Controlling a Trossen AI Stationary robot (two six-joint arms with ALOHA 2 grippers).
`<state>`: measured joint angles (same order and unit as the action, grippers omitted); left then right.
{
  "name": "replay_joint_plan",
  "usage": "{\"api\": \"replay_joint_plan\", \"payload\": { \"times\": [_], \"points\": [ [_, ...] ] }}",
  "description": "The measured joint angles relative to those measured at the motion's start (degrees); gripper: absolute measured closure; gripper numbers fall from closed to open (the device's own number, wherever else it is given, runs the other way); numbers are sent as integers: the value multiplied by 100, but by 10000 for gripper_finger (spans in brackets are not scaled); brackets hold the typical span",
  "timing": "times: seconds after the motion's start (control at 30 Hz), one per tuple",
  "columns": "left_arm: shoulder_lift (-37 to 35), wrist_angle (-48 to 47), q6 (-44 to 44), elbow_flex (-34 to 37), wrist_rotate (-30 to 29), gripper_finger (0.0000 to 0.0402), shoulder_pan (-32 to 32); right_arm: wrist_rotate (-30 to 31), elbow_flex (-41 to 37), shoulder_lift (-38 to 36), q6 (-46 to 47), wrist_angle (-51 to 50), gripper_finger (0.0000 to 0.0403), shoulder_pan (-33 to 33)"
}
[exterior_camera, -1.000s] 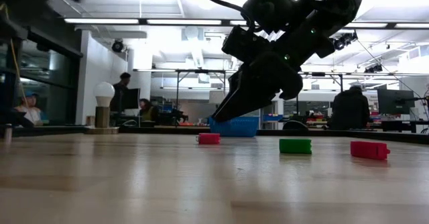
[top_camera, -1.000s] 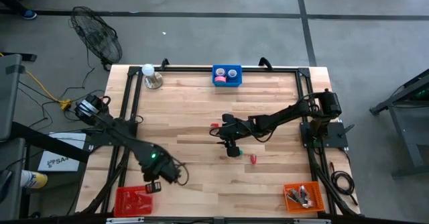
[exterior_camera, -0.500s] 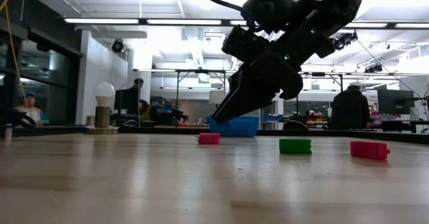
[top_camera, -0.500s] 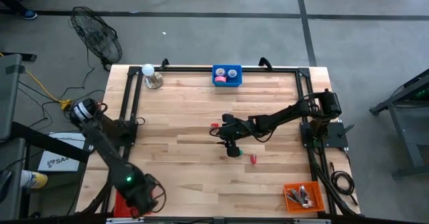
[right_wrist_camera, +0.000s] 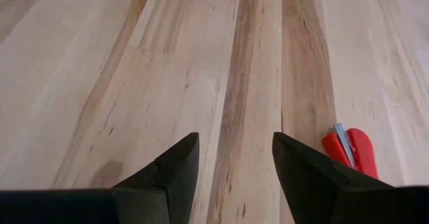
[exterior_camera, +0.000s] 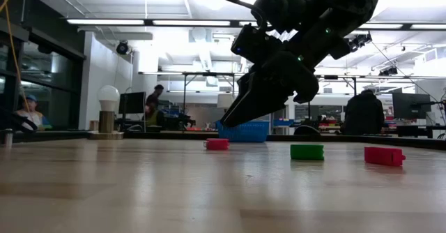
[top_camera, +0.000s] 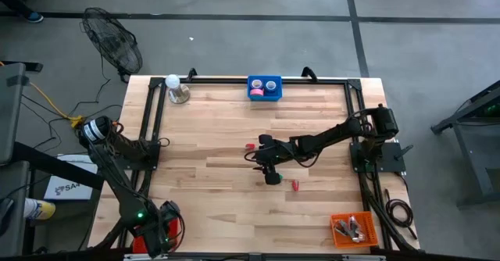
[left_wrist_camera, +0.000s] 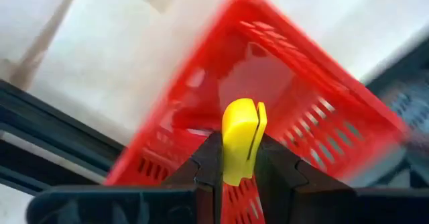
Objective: Pick and place Stapler, Stapler remover, tape
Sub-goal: Put the yellow stapler into the red bin, then put the top red stapler into the red bin
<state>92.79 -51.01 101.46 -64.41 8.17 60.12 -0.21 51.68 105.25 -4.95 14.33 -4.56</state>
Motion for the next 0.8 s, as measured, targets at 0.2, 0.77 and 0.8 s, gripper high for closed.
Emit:
{"api": "replay_joint_plan", "payload": {
  "times": [0.2,0.77,0.8],
  "points": [
    [4,471,259,467,174,347,-9,0,-2,0,-4,-51,222,0],
    [4,479,235,513,30,240,-11,0,-2,0,-41,-93,222,0],
    [4,480,235,513,30,233,-10,-1,-2,0,-42,-99,222,0]
  ]
}}
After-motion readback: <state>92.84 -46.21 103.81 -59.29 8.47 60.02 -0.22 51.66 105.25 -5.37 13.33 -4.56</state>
